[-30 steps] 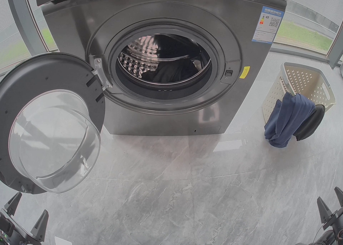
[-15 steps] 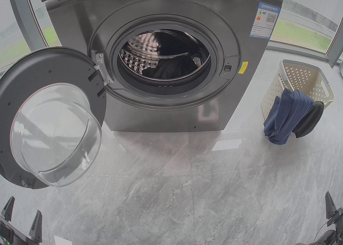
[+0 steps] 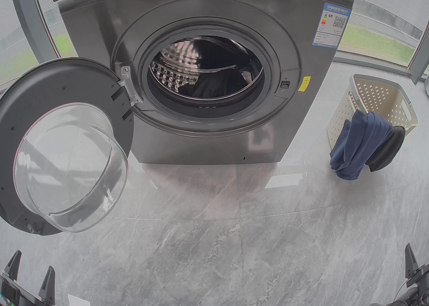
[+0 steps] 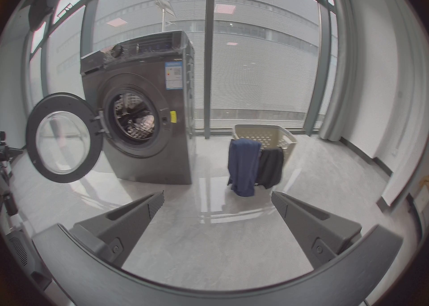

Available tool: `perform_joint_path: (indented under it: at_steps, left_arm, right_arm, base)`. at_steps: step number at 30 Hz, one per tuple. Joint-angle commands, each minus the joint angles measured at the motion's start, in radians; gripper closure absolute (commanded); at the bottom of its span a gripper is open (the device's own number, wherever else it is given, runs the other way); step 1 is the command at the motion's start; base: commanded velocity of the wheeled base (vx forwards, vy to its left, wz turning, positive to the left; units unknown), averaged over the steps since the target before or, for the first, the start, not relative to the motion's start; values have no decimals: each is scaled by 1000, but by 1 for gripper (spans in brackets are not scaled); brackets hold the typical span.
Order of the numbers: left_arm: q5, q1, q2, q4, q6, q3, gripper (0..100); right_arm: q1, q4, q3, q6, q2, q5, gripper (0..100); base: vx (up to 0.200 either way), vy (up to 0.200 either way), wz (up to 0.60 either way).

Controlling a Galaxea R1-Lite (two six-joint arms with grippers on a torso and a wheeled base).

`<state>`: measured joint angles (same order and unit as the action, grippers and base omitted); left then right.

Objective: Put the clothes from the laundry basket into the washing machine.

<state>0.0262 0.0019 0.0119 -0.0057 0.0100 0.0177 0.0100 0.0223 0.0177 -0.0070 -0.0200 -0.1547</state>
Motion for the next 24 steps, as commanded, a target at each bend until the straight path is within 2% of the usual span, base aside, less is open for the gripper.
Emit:
perform_joint_path:
  at_steps: [1,3,4,5,6,7,10,24]
  left_arm:
    - [8,0,-6,3,15,-18,0]
    - [8,0,-6,3,19,-18,0]
    - [8,0,-6,3,19,-18,0]
    - [8,0,-6,4,18,-18,0]
    - [5,-2,-6,3,13,-18,0]
    - [5,0,-6,3,15,-18,0]
    - [6,-2,-6,3,18,-18,0]
    - [8,-2,-6,3,31,-18,0]
  right_arm:
    - [-2,-12,2,-2,18,-26,0]
    - [-2,-18,2,-4,17,41,0]
    - [-2,-22,4,-4,15,60,0]
    - [-2,-30,-10,7,14,124,0]
    - [-2,-22,-18,-4,12,164,0]
    - [-2,-22,-16,-7,14,170,0]
    - [-2,-24,-16,5,17,133,0]
    - [-2,-22,-16,-1,18,136,0]
  base:
    - [0,-200,0]
    - [0,-200,0]
    - [0,-200,0]
    - [0,-200,0]
    - [0,-200,0]
    - [0,-200,0]
    - [0,-200,0]
    - [0,-200,0]
